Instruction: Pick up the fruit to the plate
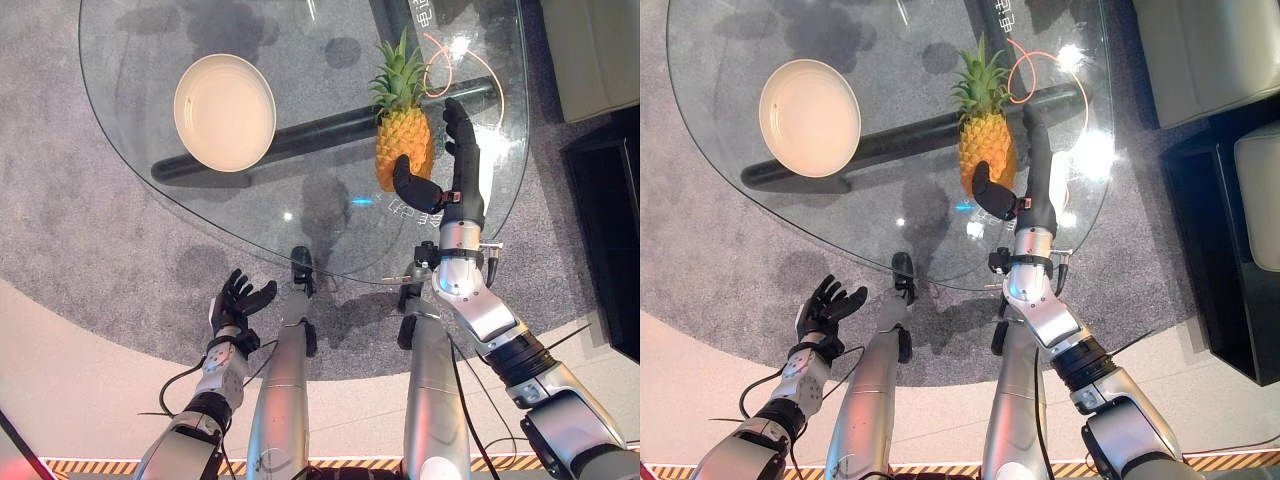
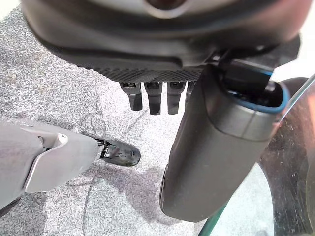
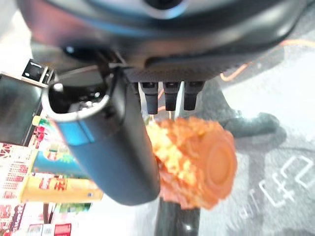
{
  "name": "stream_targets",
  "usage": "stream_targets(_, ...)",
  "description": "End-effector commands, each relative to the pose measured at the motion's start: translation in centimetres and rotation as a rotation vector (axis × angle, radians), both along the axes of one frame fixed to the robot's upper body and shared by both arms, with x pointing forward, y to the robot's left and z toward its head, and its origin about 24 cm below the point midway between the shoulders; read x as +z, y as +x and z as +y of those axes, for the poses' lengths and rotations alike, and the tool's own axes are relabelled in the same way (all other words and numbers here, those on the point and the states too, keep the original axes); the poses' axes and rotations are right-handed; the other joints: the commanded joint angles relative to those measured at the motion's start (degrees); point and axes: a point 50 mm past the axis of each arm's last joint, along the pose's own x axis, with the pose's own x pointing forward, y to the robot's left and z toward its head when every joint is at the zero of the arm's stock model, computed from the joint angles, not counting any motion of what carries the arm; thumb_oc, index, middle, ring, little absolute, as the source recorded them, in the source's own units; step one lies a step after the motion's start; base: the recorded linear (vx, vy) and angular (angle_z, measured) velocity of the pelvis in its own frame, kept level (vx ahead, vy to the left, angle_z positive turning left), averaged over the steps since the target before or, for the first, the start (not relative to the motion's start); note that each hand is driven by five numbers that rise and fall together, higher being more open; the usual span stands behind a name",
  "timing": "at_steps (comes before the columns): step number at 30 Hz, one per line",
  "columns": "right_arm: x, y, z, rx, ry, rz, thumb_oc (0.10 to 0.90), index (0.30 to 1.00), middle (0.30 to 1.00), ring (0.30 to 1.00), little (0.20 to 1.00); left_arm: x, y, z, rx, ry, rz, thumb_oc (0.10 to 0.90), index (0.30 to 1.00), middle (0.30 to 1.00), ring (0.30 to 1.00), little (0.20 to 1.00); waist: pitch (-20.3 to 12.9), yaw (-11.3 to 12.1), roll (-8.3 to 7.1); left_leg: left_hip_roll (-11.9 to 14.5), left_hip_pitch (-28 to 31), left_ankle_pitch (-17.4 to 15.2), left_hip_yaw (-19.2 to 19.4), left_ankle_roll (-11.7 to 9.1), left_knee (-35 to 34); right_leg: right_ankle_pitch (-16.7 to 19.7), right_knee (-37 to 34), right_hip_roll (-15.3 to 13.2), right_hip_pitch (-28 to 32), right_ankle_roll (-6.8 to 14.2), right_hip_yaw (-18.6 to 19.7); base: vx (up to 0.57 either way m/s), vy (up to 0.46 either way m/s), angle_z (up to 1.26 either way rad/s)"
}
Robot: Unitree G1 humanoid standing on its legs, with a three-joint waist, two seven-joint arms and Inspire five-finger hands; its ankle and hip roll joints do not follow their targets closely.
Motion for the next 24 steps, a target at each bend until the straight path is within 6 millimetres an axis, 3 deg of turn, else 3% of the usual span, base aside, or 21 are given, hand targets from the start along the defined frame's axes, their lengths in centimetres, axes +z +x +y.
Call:
stream_targets(1,2.1,-0.7,1.2,0.087,-0.027,-0.078,0.800,0.900,0.900,0.900,0.900,-1.3,-1.8,1.7,0.030,0.062,0.056,0.800,0.900,0.900,0.900,0.900,-1.0,0.7,0.31,-3.3,-0.6,-5.0,1.2,1.4,4.5,5.3,-8.9,3.6,1.6,-1.0,-4.1,0.00,0.000,0.00)
stream_targets(24,2.2,0.9,1.6,0.054,-0.034,0.006,0.800,0.900,0.900,0.900,0.900,-1.4,-1.8,1.4,-0.005,0.070,0.065,0.800,0.900,0.900,0.900,0.900,-1.0,2.4,0.28,-3.5,0.6,-5.3,0.7,1.8,4.8,5.3,-8.6,2.9,3.2,-1.0,-5.3,0.01,0.002,0.02)
